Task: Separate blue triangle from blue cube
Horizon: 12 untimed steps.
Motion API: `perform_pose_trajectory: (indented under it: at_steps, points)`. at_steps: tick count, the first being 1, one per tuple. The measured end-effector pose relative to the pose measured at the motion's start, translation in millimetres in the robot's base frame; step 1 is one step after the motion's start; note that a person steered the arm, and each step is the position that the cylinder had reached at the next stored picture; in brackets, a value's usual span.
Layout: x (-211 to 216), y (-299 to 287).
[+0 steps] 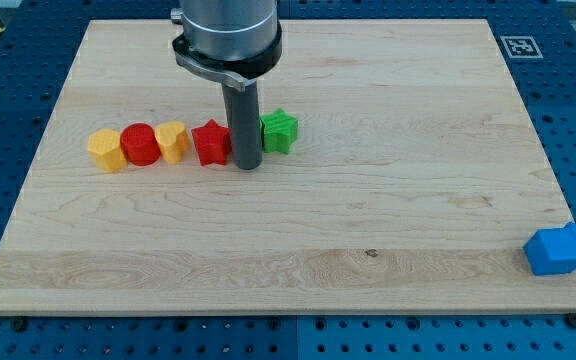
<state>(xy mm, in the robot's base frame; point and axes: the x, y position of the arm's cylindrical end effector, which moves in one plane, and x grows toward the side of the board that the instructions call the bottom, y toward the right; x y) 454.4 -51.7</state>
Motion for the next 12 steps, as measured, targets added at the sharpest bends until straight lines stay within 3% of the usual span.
perform_pose_trajectory:
  at_steps: [3,5,7,9,11,12]
  points:
    - [18,45]
    - [29,146]
    - [126,202]
    - [163,279]
    - [160,364]
    - [160,373]
